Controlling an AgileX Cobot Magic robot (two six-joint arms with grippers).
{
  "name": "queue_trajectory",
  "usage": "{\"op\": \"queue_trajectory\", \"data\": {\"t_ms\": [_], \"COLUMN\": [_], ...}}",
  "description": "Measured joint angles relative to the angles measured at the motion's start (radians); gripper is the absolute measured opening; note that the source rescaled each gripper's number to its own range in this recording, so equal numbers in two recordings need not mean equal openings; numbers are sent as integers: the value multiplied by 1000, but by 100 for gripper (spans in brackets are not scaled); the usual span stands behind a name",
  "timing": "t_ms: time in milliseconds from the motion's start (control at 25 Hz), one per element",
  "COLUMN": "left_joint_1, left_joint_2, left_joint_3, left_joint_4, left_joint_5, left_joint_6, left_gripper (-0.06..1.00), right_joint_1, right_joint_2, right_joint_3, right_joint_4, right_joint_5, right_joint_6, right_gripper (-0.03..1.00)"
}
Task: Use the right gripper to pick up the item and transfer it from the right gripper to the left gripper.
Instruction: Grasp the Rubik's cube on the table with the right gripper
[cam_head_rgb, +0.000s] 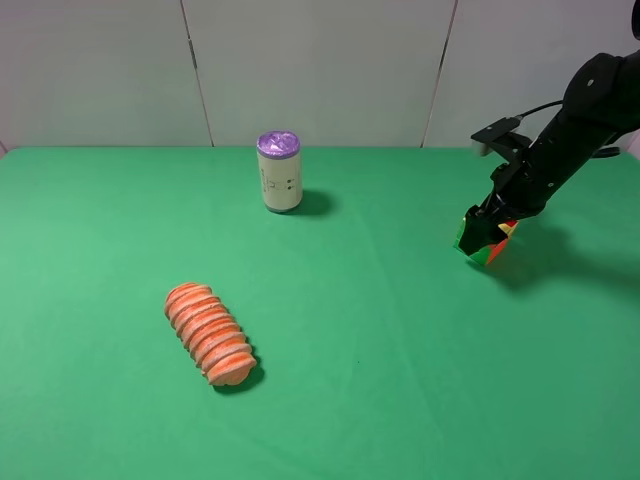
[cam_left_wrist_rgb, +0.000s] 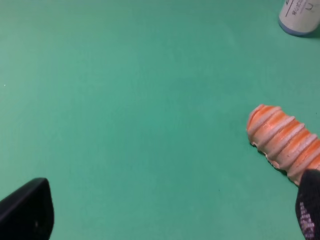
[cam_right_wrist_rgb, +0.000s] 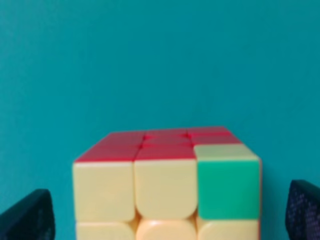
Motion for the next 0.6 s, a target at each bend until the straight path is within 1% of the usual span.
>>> {"op": "queue_trajectory", "data": {"t_ms": [600], "left_joint_1": [0], "left_joint_2": [0], "left_joint_3": [0], "left_joint_4": [0], "left_joint_5": [0], "left_joint_6": [0], "left_gripper": [91], "right_joint_1": [0], "right_joint_2": [23], "right_joint_3": [-1], "right_joint_4": [27], "right_joint_5": [-20], "right_joint_6": [-56], "right_gripper": [100]}}
